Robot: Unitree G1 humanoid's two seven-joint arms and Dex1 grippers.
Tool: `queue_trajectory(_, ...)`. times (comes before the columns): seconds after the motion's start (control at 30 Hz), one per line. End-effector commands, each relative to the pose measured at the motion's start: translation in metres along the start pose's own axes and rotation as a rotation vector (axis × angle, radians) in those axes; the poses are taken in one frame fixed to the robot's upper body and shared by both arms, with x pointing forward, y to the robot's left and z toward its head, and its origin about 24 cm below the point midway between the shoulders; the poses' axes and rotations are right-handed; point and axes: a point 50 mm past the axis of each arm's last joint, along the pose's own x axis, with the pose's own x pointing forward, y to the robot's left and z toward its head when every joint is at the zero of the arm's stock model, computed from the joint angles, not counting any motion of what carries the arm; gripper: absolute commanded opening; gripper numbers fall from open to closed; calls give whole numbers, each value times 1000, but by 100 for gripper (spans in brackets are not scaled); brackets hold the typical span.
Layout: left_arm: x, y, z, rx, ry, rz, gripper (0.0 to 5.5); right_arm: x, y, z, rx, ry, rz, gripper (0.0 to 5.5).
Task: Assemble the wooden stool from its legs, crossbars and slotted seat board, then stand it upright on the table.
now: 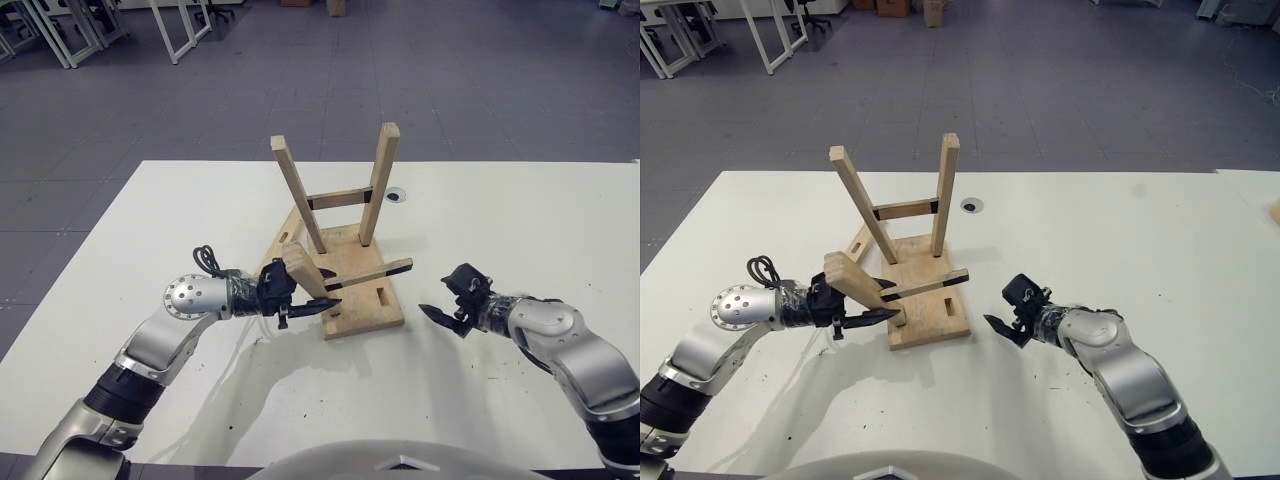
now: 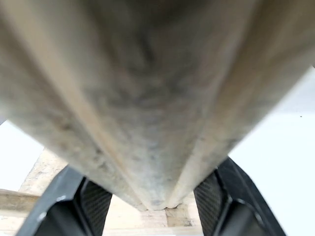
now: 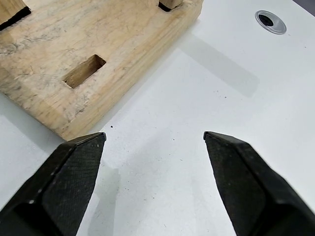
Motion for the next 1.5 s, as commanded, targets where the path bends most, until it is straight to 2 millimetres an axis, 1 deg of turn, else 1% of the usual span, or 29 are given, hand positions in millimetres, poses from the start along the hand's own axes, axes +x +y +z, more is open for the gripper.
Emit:
queue_trajectory(0.03,-36,-62,-88,-179,588,-358,205,-6,-13,9,-21,-14,-43,368)
queue_trajectory(0.13,-33,-60,-86,-116,533,-415,205,-5,-13,9,-21,-14,-43,368)
queue_trajectory(0.3,-27,-32,-74,-23,447,-342,205,-5,-14,10,-25,-17,-41,368)
queue_trajectory(0.4,-22,-21,-66,-17,366,-325,205,-4,-13,10,-22,-19,-38,368)
queue_trajectory(0.5,-18,-9,-61,-28,329,-309,205,-3,-12,12,-20,-31,-22,368)
queue_trajectory(0.6,-15,2,-58,-22,301,-285,205,8,0,17,10,-88,88,368)
queue_trajectory(0.7,-12,1,-57,-15,276,-293,205,22,8,21,12,-119,166,368)
queue_trajectory(0.8,-9,0,-58,-22,263,-314,205,40,17,16,23,-111,208,368)
queue_trajectory(0.87,-8,6,-54,-4,255,-320,205,48,20,9,15,-89,210,368)
queue_trajectory(1.0,-3,18,-43,46,221,-304,205,51,23,-5,8,-55,196,368)
queue_trajectory(1.1,1,25,-34,86,196,-289,205,50,25,-11,20,-46,182,368)
queue_trajectory(1.13,2,27,-31,89,185,-286,245,49,25,-12,25,-44,176,368)
queue_trajectory(1.17,3,28,-28,94,173,-280,266,48,26,-13,27,-41,172,368)
queue_trajectory(1.27,7,37,-21,186,156,-233,309,47,29,-17,35,-33,168,368)
queue_trajectory(1.37,5,45,-15,215,149,-207,369,45,33,-20,46,-29,165,368)
queue_trajectory(1.47,-11,52,-15,195,201,-186,429,42,35,-21,64,-30,149,368)
queue_trajectory(1.5,-21,53,-17,191,223,-166,441,41,35,-20,94,-43,144,368)
